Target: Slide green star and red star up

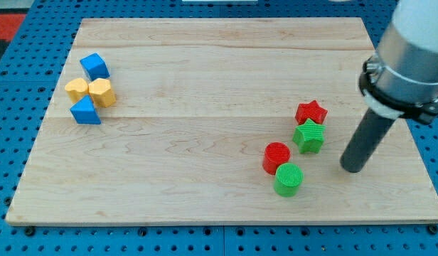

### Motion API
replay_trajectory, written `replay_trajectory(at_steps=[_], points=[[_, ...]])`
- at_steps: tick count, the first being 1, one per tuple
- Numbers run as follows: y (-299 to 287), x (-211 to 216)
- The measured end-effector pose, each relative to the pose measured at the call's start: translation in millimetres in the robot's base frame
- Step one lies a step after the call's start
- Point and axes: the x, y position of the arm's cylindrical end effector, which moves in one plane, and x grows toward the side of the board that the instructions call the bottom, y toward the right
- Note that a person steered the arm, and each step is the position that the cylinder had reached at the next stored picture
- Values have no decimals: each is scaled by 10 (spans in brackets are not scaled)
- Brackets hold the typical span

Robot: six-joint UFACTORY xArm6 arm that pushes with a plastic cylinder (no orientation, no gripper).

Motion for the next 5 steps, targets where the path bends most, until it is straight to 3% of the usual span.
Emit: replay_trajectory(at_steps=[1, 5], points=[[-353, -228], [-186, -1030]])
